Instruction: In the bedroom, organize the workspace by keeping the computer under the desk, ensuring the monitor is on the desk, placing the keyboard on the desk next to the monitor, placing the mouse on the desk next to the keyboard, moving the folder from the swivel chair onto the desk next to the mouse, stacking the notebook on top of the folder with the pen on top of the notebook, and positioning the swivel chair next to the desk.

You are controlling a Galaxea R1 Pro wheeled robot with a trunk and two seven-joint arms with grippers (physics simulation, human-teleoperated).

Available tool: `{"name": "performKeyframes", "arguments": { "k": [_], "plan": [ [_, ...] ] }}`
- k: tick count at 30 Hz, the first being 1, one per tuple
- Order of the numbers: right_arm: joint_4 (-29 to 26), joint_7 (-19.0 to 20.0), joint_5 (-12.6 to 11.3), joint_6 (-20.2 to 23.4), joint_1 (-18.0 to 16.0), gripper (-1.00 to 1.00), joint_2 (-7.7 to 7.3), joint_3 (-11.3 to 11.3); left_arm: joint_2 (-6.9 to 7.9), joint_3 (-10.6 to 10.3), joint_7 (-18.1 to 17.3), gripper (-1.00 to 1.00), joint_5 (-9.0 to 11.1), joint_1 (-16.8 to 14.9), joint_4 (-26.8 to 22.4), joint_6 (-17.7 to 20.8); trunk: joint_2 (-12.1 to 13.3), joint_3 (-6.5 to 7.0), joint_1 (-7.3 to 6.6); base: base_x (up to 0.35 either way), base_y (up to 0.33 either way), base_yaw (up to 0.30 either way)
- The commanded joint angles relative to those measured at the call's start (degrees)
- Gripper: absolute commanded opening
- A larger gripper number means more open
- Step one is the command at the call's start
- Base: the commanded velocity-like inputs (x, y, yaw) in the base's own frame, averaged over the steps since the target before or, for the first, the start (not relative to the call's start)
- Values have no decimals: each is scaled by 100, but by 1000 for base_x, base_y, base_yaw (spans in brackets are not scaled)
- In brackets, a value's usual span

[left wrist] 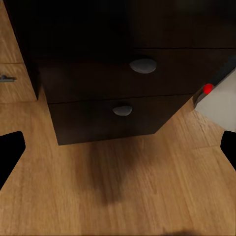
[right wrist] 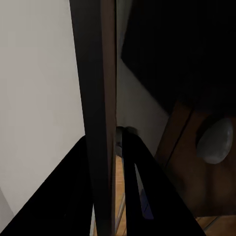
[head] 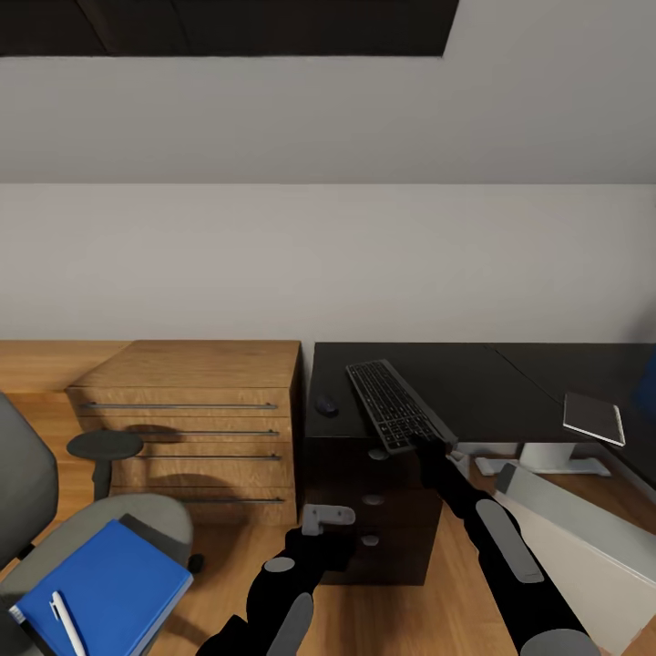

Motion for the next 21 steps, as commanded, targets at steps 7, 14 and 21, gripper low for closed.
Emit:
{"name": "performKeyframes", "arguments": {
  "k": [7, 14, 21],
  "plan": [
    [-1, 8, -31, 27, -3, -100, -5, -11, 0, -7, 54, 100, 60, -5, -5, 10, -3, -6, -1, 0, 39, 0],
    [-1, 8, -37, 27, -3, -100, -12, -7, 0, -12, 54, 100, 60, -5, -5, 10, -3, -6, -1, 0, 2, 0],
    [-9, 3, -39, 28, -3, -100, -17, -3, 0, -4, 54, 100, 60, -5, -5, 10, -3, -6, -1, 0, 0, 0]
  ]
}}
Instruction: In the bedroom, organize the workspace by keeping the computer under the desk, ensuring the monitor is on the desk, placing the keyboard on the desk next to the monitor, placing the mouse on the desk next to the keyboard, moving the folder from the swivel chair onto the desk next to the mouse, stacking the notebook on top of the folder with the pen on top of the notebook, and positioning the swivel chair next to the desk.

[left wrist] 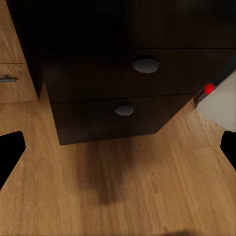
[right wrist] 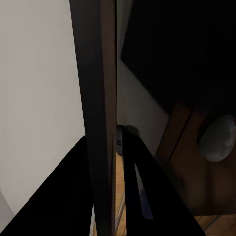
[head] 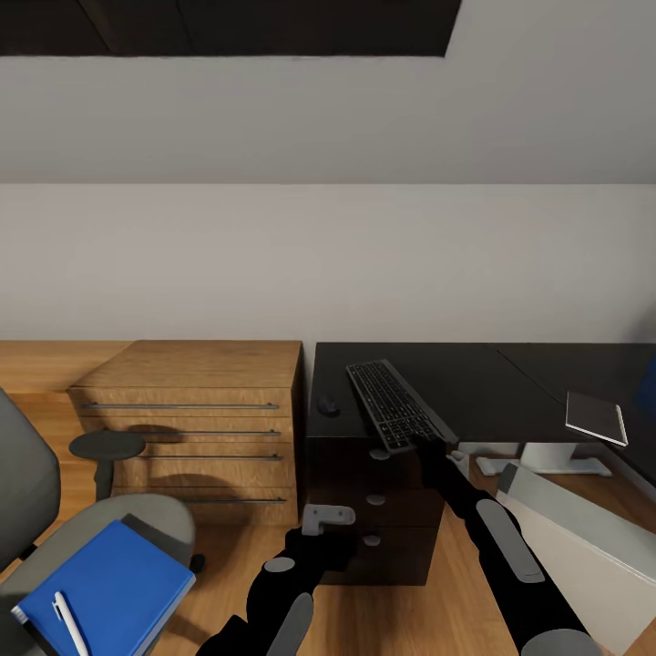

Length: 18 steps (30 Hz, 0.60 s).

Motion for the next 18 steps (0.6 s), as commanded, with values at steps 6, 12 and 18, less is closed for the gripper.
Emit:
{"name": "performKeyframes", "arguments": {
  "k": [6, 12, 18],
  "plan": [
    [-9, 7, -34, 25, -3, -100, 0, -7, 0, -6, 55, 100, 59, -5, -14, 11, -3, -6, -1, 0, 0, 0],
    [-9, 7, -34, 25, -3, -100, 0, -7, 0, 16, 55, 100, 59, -5, -18, 11, -3, -6, -1, 0, 0, 0],
    [-10, 7, -34, 25, -3, -100, 0, -7, 0, 27, 55, 100, 59, -5, -19, 11, -3, -6, -1, 0, 0, 0]
  ]
}}
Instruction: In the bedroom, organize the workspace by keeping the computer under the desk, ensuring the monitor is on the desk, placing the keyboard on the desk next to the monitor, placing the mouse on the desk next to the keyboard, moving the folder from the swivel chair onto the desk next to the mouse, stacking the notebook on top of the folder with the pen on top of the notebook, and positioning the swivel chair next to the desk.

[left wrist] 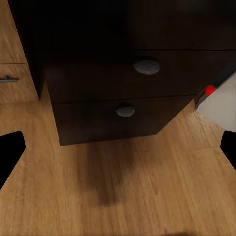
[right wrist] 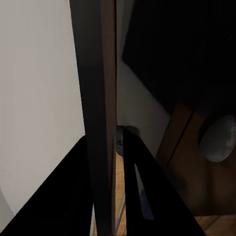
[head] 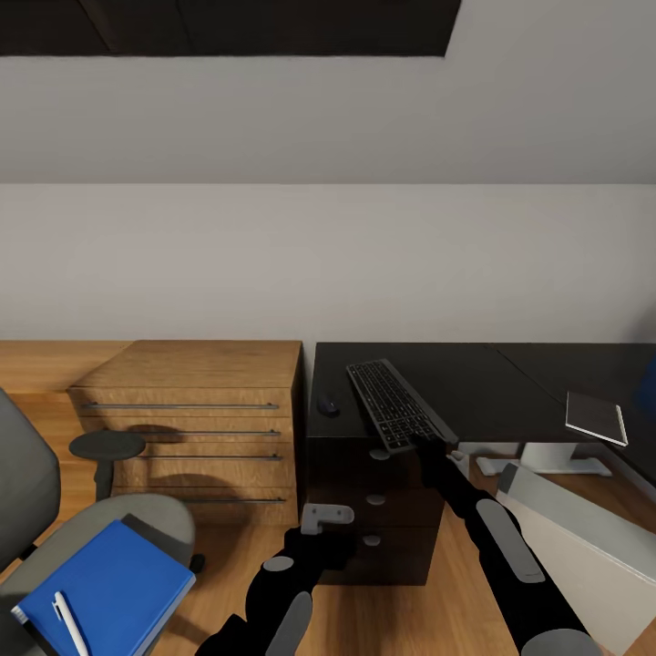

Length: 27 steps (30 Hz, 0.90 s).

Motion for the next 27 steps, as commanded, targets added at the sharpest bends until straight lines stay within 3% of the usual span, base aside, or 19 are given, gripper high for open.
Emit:
{"name": "performKeyframes", "arguments": {
  "k": [1, 4, 5, 19, 27],
  "plan": [
    [1, 10, -33, 26, -3, -100, 0, -8, 0, -6, 55, 100, 59, -5, -5, 11, -3, -6, -1, 0, 0, 0],
    [-4, 10, -33, 26, -3, -100, 0, -8, 0, -5, 55, 100, 59, -5, -5, 11, -3, -6, -1, 0, 0, 0],
    [-5, 10, -33, 26, -3, 100, 0, -8, 0, -5, 55, 100, 59, -5, -4, 11, -3, -6, -1, 0, 0, 0],
    [-7, 10, -33, 22, -3, 100, 0, -12, 2, -5, 55, 100, 59, -5, -5, 11, -3, -6, -1, -4, 0, 0],
    [38, -54, -12, 19, -3, 100, -17, -16, 0, -18, 63, 100, 53, -5, -7, 8, -3, -6, -1, -270, -67, 0]
  ]
}}
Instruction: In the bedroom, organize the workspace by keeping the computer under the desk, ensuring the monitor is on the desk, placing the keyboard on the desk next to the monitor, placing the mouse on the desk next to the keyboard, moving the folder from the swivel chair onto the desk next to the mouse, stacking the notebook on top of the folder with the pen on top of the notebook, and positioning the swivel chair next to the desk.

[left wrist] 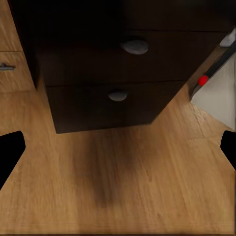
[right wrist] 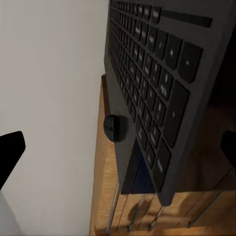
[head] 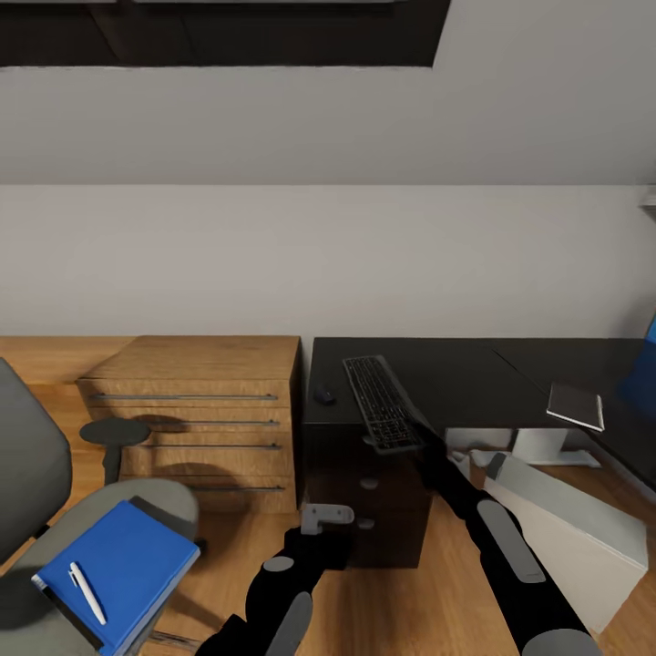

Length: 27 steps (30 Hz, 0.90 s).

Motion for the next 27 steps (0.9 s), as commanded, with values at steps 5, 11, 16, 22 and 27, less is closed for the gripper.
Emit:
{"name": "performKeyframes", "arguments": {
  "k": [5, 11, 16, 22, 27],
  "plan": [
    [0, -258, -21, -1, -3, 100, -1, -18, 2, -22, 79, 100, 42, -5, -1, 7, -3, -6, -3, -56, -314, 0],
    [4, -297, -19, -32, -3, 100, -8, -31, 6, -28, 83, 100, 33, -5, 0, 7, -3, -6, -3, -9, -342, 0],
    [16, -302, -13, -39, -3, 100, -34, -106, 1, -29, 83, 100, 31, -5, 5, 8, -3, -6, -3, -1, -346, 0],
    [61, -309, -11, -53, -3, 100, -50, -283, 0, -24, 83, 100, 37, -5, 8, 14, -3, -6, -3, 0, -347, 0],
    [74, -310, -5, -60, -3, 100, -53, -400, 0, -22, 82, 100, 38, -5, 8, 14, -3, -6, -3, 0, -347, 0]
  ]
}}
